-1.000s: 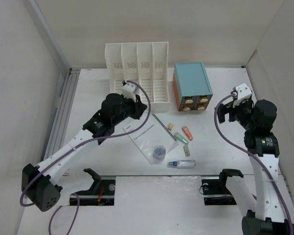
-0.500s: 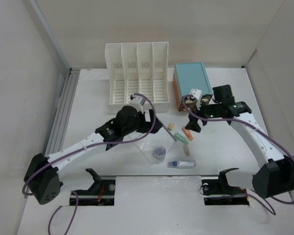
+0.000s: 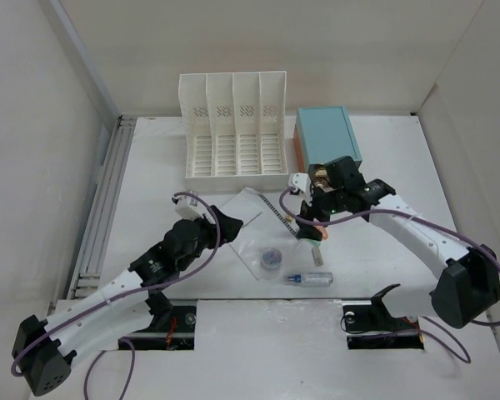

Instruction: Organize the desk

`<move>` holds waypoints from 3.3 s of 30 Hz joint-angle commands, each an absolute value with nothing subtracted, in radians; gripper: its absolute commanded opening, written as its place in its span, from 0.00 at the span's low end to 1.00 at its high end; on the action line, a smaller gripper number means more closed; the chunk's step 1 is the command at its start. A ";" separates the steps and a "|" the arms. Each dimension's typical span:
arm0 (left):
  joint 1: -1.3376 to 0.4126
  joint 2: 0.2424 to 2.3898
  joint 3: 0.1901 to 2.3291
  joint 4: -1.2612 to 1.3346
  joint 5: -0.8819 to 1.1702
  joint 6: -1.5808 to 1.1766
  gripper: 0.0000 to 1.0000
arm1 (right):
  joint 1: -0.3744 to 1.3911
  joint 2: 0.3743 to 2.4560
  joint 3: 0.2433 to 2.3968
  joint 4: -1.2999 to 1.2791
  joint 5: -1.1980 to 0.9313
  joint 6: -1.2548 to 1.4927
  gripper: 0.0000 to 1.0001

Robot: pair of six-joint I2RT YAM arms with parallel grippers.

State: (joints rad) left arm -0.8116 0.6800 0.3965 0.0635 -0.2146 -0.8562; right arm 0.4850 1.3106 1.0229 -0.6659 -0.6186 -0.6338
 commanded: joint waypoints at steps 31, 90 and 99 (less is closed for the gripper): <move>-0.815 0.511 0.416 0.002 -0.169 -0.873 1.00 | 0.713 1.477 1.045 -0.733 -0.713 -1.201 1.00; -0.824 0.672 0.339 -0.083 -0.222 -1.039 0.85 | 0.514 1.391 1.065 -0.529 -0.101 -0.670 0.92; -0.824 0.863 0.373 -0.052 -0.245 -1.077 0.80 | 0.505 1.339 1.109 -0.465 -0.447 -0.589 0.79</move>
